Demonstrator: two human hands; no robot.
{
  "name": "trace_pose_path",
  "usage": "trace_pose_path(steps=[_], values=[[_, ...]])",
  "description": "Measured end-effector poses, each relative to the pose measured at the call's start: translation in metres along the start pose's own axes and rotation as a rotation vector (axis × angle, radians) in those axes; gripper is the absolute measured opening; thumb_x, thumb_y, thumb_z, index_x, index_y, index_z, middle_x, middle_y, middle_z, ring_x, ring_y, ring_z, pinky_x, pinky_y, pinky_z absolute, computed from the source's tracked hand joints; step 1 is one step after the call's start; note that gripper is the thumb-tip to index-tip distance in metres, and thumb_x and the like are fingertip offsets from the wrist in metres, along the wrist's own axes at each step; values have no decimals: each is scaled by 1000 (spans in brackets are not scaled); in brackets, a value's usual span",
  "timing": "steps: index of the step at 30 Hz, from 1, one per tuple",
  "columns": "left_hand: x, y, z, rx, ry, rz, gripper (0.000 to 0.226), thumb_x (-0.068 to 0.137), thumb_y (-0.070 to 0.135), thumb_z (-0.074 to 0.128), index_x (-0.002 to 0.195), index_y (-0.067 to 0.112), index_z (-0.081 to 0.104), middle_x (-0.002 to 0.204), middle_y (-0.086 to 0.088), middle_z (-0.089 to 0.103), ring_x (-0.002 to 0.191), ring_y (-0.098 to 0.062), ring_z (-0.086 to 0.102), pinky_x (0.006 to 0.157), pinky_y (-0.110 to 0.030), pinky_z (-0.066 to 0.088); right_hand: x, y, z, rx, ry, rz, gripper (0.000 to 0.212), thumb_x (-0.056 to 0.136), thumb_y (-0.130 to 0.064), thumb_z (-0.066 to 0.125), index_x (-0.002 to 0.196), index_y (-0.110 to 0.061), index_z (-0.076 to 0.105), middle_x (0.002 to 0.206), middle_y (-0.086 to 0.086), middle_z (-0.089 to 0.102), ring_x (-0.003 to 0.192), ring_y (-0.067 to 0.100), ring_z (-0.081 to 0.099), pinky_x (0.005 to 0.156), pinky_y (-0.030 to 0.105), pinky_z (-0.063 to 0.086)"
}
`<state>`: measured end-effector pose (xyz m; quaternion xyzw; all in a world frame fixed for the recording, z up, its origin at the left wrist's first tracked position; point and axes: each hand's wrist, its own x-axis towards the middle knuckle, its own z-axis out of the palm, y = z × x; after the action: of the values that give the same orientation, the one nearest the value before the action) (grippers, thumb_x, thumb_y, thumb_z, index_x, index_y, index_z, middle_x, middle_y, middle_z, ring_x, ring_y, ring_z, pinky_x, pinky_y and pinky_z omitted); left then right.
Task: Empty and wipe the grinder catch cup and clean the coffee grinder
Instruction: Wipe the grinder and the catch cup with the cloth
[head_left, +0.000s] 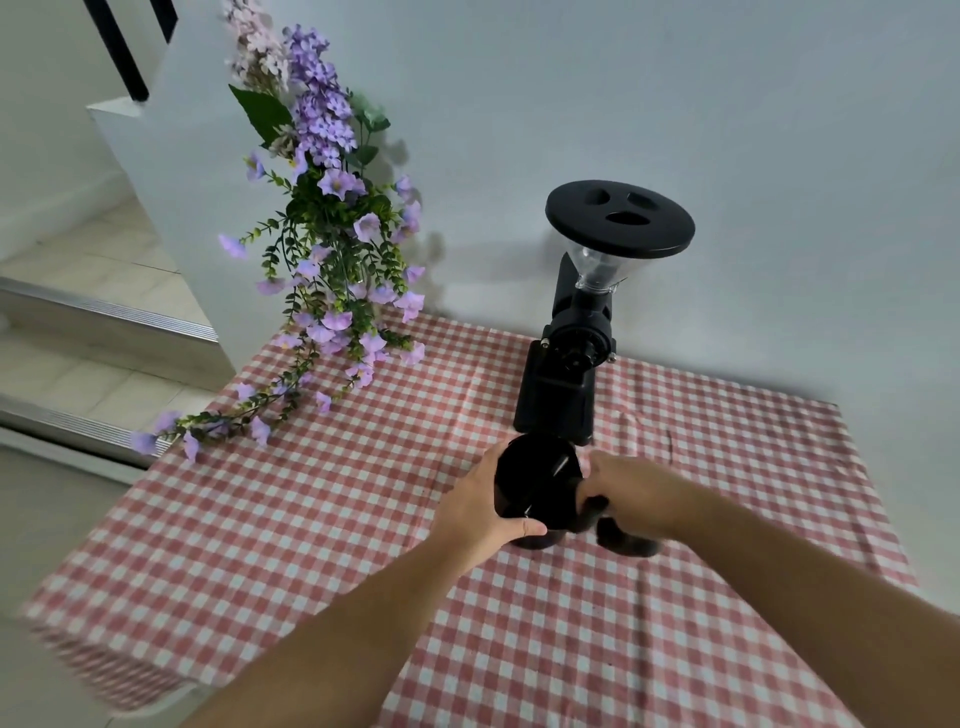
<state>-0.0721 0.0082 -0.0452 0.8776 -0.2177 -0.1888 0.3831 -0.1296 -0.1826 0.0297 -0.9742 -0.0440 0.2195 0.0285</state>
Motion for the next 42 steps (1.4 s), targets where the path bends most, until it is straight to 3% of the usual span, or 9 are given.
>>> trace_pose_path(steps=[6, 13, 17, 22, 25, 29, 34, 39, 42], values=[[-1, 1, 6, 35, 4, -6, 97, 72, 48, 80, 147, 36, 21, 141, 12, 50, 128, -14, 51, 105, -39, 46, 9, 1, -5, 231, 398, 182, 33, 96, -25, 47, 127, -35, 51, 114, -6, 42, 86, 14, 54, 72, 28, 53], [-3, 2, 7, 87, 3, -28, 107, 74, 54, 75, 154, 34, 6, 134, 1, 59, 119, -19, 58, 99, -37, 49, 0, -36, 71, 293, 166, 355, 42, 97, -20, 43, 138, -26, 39, 135, 2, 38, 91, 19, 58, 73, 29, 54], [-4, 2, 8, 85, -4, -38, 106, 77, 52, 73, 154, 34, 2, 130, -2, 62, 115, -19, 61, 98, -38, 50, -4, -41, 64, 552, 172, 324, 31, 97, -27, 46, 127, -23, 53, 119, 1, 51, 96, 17, 55, 76, 25, 48], [-2, 2, 2, -6, -54, -58, 97, 81, 35, 75, 150, 45, 8, 130, 3, 62, 117, -20, 60, 99, -41, 50, -8, -8, 31, 872, 20, 247, 13, 92, -18, 55, 97, -15, 66, 88, 4, 65, 74, 13, 60, 64, 27, 49], [-3, -1, -5, -69, -113, -53, 93, 85, 27, 73, 150, 47, 9, 129, 6, 62, 117, -17, 61, 98, -38, 52, -7, -2, 21, 1041, 238, 419, 14, 90, -19, 56, 92, -11, 68, 88, 11, 68, 80, 23, 65, 67, 33, 50], [-8, -3, -12, -110, -150, -26, 91, 90, 24, 68, 149, 51, 3, 137, 1, 57, 117, -16, 62, 98, -37, 52, 0, -32, 40, 885, 416, 491, 19, 89, -24, 55, 100, -17, 68, 80, 3, 66, 69, 16, 61, 56, 27, 47], [-7, -2, -14, -80, -138, 26, 83, 92, 26, 65, 132, 63, 3, 133, 0, 61, 105, -9, 63, 94, -29, 50, -6, -69, 64, 576, 375, 297, 52, 92, -31, 52, 143, -29, 38, 127, 0, 46, 99, 14, 53, 80, 21, 48], [-6, -3, -12, -12, -148, -33, 88, 92, 26, 64, 151, 47, 1, 149, 3, 45, 131, -17, 49, 108, -34, 41, -24, -53, 81, 275, 259, 148, 59, 95, -34, 47, 149, -26, 23, 140, 3, 35, 101, 17, 56, 83, 26, 51], [-7, -3, -11, 28, -156, -35, 87, 94, 26, 62, 151, 45, 0, 154, 1, 39, 129, -17, 51, 99, -22, 42, -26, -26, 75, 48, 124, 142, 58, 96, -33, 42, 149, -26, 20, 141, 5, 32, 99, 20, 57, 83, 32, 53]])
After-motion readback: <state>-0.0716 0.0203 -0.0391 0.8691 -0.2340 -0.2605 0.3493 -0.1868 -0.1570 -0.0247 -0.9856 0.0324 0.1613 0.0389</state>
